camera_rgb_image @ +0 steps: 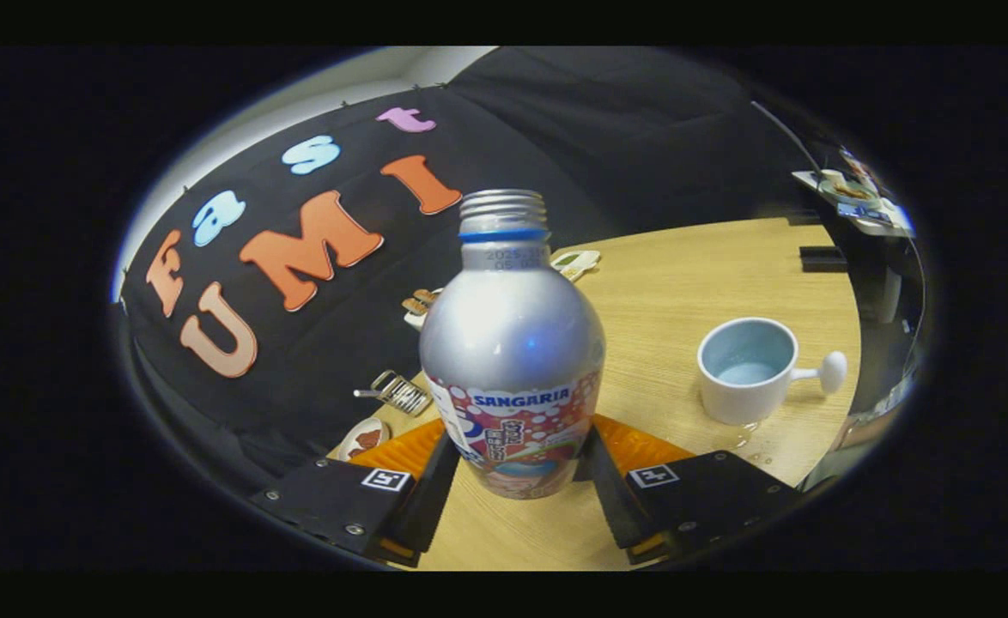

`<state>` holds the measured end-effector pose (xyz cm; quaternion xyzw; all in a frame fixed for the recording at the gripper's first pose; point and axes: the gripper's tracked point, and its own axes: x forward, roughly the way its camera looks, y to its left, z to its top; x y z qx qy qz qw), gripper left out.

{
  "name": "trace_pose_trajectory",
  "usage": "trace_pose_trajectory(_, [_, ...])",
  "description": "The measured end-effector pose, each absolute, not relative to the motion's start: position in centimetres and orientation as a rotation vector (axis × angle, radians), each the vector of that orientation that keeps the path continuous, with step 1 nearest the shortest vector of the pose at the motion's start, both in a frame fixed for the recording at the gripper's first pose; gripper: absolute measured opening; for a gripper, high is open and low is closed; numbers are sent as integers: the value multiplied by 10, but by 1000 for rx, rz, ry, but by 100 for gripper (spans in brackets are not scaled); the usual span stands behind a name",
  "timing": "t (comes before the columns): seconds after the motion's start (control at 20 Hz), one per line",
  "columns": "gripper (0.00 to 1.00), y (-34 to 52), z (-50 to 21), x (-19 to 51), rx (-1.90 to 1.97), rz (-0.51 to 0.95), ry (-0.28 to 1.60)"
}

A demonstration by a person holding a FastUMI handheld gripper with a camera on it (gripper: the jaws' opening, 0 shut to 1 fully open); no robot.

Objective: Take the bottle from table, then pour the juice into the cup, finally place the bottle on the coaster

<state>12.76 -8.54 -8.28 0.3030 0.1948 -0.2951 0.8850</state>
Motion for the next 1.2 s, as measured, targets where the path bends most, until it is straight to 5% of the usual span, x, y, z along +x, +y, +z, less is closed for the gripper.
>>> trace_pose_trajectory(1.2, [78,-112,-158,151,44,-733,544])
